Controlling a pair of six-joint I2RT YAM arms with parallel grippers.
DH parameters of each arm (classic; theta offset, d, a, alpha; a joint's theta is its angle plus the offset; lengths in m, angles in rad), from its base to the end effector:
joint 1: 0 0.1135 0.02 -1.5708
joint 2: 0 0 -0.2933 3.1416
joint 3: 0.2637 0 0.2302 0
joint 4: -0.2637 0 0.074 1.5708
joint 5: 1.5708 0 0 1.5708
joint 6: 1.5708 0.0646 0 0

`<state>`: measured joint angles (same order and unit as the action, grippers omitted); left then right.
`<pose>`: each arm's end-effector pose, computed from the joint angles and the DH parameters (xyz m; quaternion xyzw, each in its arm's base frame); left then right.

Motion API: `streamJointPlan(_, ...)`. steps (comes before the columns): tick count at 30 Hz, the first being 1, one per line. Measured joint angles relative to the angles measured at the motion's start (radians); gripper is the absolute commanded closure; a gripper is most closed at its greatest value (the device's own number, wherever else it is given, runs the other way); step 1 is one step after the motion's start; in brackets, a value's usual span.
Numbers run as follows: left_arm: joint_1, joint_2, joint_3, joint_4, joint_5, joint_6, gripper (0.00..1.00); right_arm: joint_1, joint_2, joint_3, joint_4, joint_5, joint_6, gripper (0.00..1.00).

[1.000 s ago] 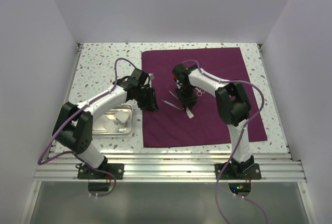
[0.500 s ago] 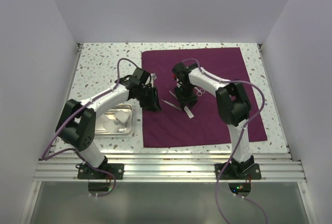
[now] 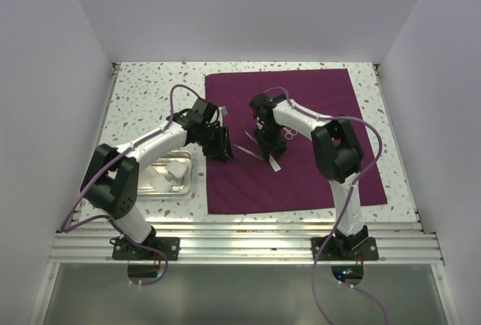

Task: Prepare the surgical pack

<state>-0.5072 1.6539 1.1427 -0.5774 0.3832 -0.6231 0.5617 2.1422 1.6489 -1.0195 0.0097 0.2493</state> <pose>0.2764 -0.1812 0.2307 -0.0098 0.9543 -0.2817 0.0989 0.3480 0.2183 0.1695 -0.1554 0.9874 0.0070 0.0286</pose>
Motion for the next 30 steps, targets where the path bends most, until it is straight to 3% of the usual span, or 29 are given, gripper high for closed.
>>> streamJointPlan(15, 0.000, 0.003, 0.001, 0.000, 0.013, 0.000, 0.61, 0.000, 0.013, -0.004, -0.002, 0.022, 0.004, 0.81)
streamJointPlan(30, -0.003, 0.056, 0.017, 0.101, 0.146, -0.039, 0.53, -0.070, -0.010, 0.031, -0.017, -0.093, 0.094, 0.83)
